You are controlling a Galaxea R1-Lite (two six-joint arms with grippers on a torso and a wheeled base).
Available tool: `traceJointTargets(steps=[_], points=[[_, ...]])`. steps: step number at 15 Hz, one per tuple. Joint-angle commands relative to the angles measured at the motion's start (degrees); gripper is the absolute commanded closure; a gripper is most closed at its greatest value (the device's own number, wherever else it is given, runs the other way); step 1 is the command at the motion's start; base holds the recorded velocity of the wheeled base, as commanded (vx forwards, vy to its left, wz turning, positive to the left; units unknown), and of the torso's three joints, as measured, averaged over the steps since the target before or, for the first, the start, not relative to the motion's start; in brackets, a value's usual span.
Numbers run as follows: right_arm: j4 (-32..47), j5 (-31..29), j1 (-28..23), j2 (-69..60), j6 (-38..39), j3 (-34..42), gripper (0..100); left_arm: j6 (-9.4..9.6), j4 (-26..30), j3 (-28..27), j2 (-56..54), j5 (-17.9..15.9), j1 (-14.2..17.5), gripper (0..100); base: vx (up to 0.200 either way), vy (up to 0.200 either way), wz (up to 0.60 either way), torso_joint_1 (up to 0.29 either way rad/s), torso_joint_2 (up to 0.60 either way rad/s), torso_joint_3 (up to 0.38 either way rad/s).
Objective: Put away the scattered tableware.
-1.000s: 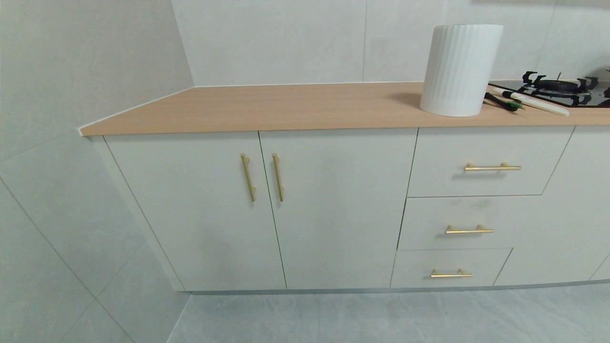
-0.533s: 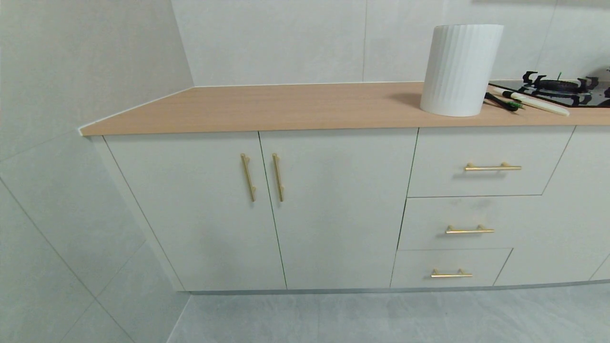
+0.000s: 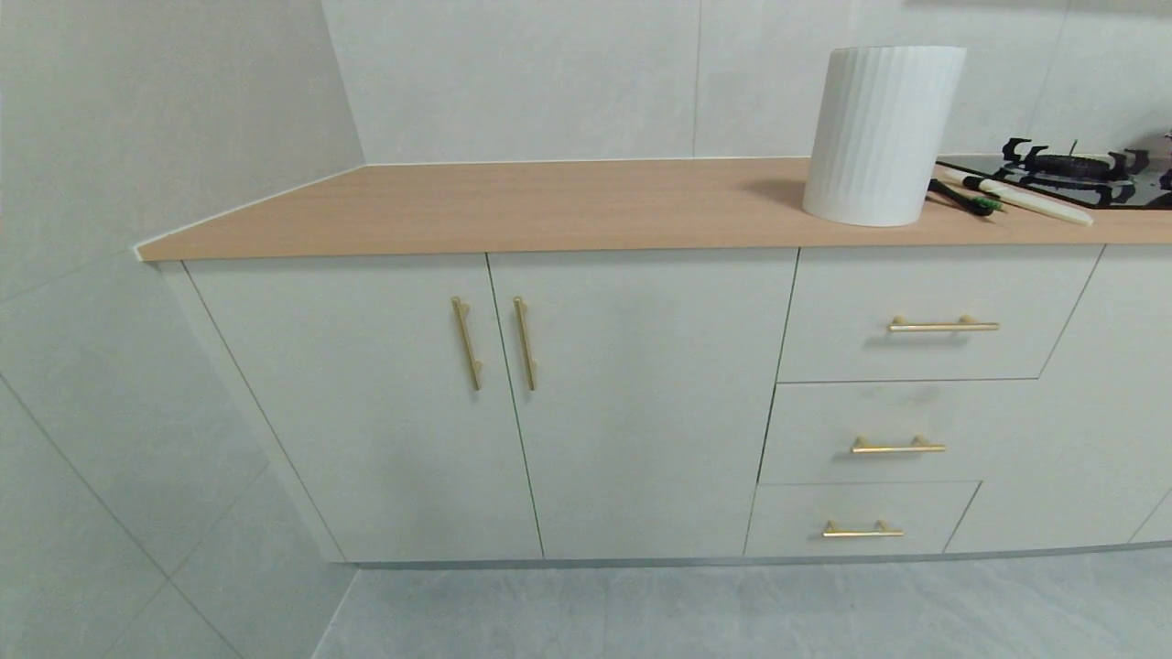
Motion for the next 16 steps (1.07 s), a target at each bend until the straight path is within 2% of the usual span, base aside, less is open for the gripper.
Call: traceJointTargets(steps=[1,8,16], points=[[0.03,0.0,0.01,0.18,-0.01,0.0,0,0.02,-0.07,0.0,0.05,0.02,0.03,0,0.0,-0.2,0.0,0.007,0.01,0.002],[0.03,0.09,0.01,0.18,0.07,0.0,0,0.02,-0.07,0.0,0.05,0.02,0.03,0,0.0,-0.2,0.0,0.002,0.0,0.003],[0.03,0.18,0.01,0.18,0.16,0.0,0,-0.33,-0.07,0.0,0.05,0.02,0.03,0,0.0,0.0,0.0,0.0,0.0,0.0]])
